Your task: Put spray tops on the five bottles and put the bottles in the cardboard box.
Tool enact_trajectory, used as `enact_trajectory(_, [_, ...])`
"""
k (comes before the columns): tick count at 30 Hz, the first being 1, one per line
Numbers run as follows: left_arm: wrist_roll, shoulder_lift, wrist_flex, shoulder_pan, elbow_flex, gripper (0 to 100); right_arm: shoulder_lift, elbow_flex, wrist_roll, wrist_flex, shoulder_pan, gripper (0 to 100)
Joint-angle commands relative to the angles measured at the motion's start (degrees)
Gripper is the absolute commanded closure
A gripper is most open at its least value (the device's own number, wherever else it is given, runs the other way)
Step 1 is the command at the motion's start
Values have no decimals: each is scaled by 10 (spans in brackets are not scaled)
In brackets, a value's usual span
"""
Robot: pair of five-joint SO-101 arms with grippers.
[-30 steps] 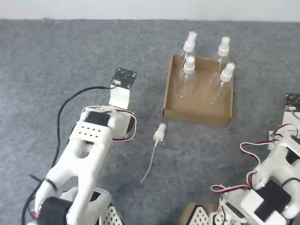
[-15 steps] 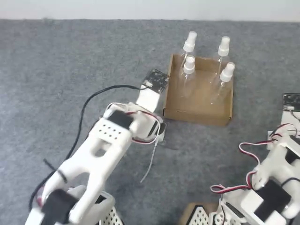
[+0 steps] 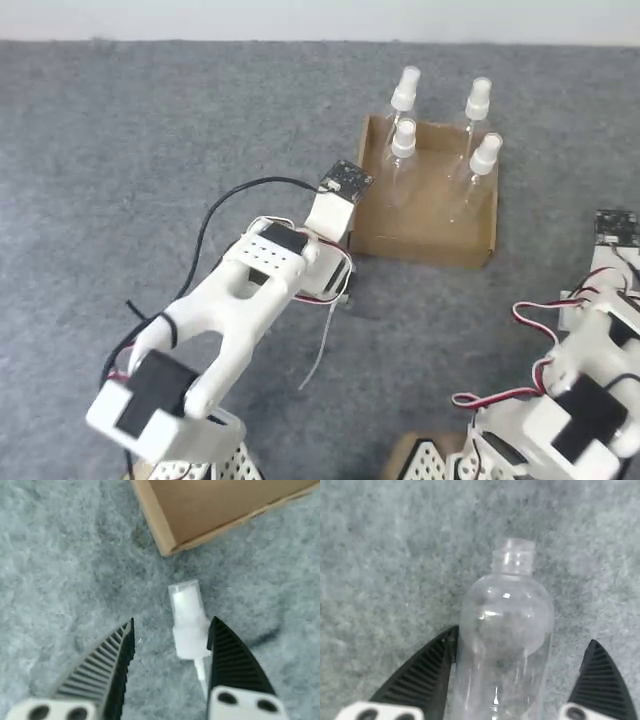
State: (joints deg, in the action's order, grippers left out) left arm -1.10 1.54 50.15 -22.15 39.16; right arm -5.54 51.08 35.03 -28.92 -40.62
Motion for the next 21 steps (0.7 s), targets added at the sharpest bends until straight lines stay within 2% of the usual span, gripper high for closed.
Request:
enact_trajectory(1, [-6,-22,-35,-3,-23,780,-11,-7,7,-15,4,679])
enact_trajectory(4, [-8,-40,-54,0,-23,791,-29,-7,4,-15,3,679])
enact_trajectory(9, [-9,-41,-54,3,-21,873,-87,-3,4,-25,3,679])
enact_trajectory(16, [-56,-41,-16,13,-22,942,-198,-7,3,-123,7,679])
enact_trajectory(21, [-56,-41,-16,56,-23,945,-278,-5,3,-182,15,680])
